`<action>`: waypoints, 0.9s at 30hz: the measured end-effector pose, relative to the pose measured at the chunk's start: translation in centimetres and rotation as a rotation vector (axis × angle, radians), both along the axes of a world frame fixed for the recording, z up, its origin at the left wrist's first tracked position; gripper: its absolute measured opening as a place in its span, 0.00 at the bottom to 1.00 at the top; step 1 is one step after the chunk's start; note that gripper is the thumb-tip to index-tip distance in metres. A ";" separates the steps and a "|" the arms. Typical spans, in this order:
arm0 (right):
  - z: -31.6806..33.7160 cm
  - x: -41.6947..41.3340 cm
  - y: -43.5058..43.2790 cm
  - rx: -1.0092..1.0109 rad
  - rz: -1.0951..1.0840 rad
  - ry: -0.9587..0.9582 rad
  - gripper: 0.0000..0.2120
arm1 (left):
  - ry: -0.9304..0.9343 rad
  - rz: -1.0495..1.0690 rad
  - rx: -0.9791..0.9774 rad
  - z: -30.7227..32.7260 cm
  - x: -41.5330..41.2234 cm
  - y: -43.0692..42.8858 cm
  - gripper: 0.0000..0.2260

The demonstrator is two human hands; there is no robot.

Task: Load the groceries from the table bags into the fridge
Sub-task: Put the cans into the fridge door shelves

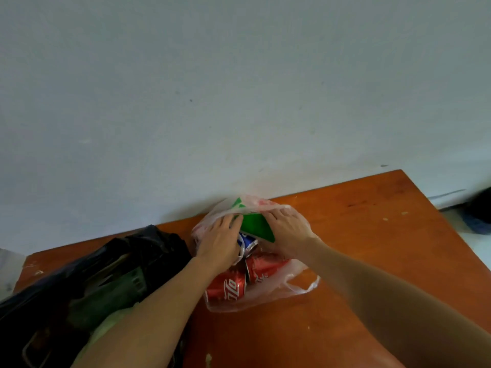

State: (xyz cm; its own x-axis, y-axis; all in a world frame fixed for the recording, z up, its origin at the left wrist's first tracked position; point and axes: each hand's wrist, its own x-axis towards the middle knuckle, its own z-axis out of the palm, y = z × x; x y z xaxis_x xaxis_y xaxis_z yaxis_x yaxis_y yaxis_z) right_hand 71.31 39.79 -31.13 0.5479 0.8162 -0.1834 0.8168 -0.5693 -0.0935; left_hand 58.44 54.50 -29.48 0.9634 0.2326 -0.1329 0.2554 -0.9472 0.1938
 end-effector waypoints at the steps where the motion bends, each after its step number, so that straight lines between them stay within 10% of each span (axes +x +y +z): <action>1: -0.4 0.3 0.5 -0.024 -0.011 0.002 0.35 | -0.007 0.023 -0.062 0.0 0.7 0.4 0.31; 9: 1.2 2.0 0.2 0.083 -0.136 0.373 0.27 | -0.060 0.198 -0.402 -1.2 3.0 3.5 0.24; 15: 1.7 1.6 -4.9 0.460 -0.495 0.828 0.25 | 0.010 0.120 -0.194 -1.8 2.6 1.7 0.23; 27: -2.2 1.7 -7.7 0.516 -0.836 0.775 0.35 | 0.277 -0.287 0.064 -2.7 2.8 -7.7 0.38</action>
